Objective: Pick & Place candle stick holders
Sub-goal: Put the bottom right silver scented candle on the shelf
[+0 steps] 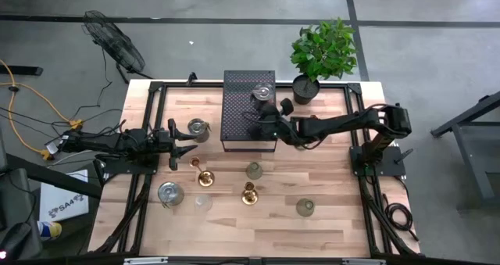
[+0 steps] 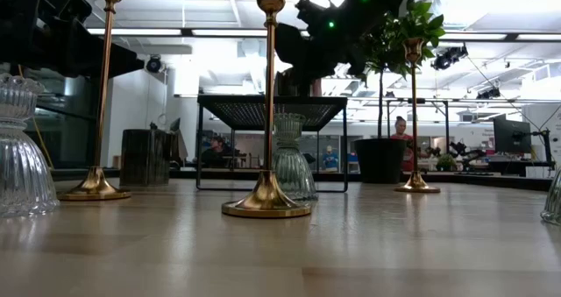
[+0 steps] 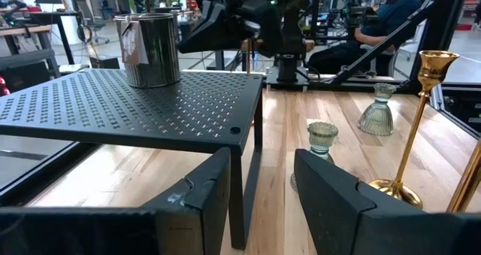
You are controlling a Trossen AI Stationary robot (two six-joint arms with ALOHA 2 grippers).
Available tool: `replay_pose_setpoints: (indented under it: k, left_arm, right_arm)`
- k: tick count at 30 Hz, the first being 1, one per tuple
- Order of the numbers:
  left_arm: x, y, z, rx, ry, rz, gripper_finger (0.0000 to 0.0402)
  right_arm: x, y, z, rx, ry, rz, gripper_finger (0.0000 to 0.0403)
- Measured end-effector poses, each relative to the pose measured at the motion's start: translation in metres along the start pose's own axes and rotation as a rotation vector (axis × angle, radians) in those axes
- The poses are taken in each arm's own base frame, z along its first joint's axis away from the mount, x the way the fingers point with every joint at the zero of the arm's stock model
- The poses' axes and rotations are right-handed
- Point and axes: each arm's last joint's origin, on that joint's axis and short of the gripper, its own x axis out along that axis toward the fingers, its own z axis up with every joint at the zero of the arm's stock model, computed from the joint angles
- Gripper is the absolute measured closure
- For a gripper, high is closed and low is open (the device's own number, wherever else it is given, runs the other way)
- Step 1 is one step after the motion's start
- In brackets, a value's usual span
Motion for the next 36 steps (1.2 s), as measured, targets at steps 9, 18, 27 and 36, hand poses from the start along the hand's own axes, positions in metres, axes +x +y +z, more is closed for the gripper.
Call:
replay_pose_setpoints:
  k: [9,18,27,36]
  left_arm:
    - [0.000,0.000,0.000,0.000,0.000,0.000,0.0256]
    - [0.000,0.000,0.000,0.000,0.000,0.001,0.0256]
    - [0.000,0.000,0.000,0.000,0.000,0.000,0.0256]
    - [0.000,0.000,0.000,0.000,0.000,0.000,0.0256]
  right_arm:
    - [0.014,-0.015,0.003,-0.070,0.030,-0.024,0.0399]
    - [0.032,-0.037,0.008,-0.098,0.057,-0.051,0.0399]
    - [0.046,-0.056,0.013,-0.088,0.074,-0.065,0.0399]
    - [0.057,-0.072,0.018,-0.101,0.064,-0.102,0.0399]
